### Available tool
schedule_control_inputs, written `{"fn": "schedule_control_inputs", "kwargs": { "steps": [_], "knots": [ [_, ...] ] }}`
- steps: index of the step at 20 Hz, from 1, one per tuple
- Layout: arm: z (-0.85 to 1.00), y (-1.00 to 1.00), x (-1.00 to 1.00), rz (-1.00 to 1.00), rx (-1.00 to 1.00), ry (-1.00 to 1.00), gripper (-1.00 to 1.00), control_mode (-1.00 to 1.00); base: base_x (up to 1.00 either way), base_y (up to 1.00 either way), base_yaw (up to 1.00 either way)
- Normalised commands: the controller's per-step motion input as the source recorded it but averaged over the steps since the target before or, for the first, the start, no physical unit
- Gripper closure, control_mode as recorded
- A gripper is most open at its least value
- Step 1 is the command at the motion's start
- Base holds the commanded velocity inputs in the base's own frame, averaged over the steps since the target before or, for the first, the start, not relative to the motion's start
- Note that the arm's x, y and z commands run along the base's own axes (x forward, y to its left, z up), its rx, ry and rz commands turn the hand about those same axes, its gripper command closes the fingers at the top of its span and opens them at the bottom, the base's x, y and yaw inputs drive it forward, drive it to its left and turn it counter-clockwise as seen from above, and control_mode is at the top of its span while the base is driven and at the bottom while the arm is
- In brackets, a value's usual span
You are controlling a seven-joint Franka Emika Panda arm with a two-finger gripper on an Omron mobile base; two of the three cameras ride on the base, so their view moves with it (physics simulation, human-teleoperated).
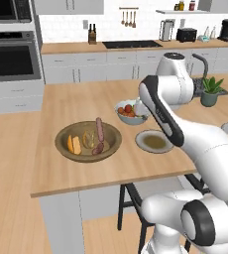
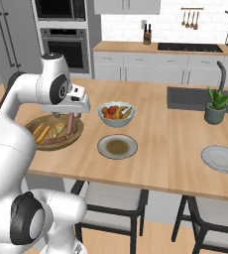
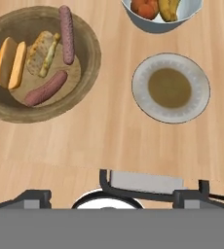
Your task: Place one bun and one sausage from the bowl on each plate.
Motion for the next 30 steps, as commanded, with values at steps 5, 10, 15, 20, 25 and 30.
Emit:
{"fn": "schedule_control_inputs", "kwargs": {
  "steps": [5, 10, 15, 20, 25, 30],
  "knots": [
    [-0.33, 1.00, 0.39, 0.03, -0.03, 0.01, -1.00, -1.00, 0.00, 0.00, 0.00],
    [-0.21, 0.70, 0.36, 0.06, 0.01, 0.08, -1.00, -1.00, 0.00, 0.00, 0.00],
    [-0.21, 0.16, 0.10, 0.00, 0.00, 0.01, -1.00, -1.00, 0.00, 0.00, 0.00],
    [-0.46, 0.04, 0.00, 0.00, 0.00, 0.00, -1.00, -1.00, 0.00, 0.00, 0.00],
    [-0.07, 0.03, 0.06, 0.00, 0.00, 0.00, -1.00, -1.00, 0.00, 0.00, 0.00],
    [-0.14, 0.16, 0.33, 0.00, 0.00, 0.00, -1.00, -1.00, 0.00, 0.00, 0.00]
  ]
}}
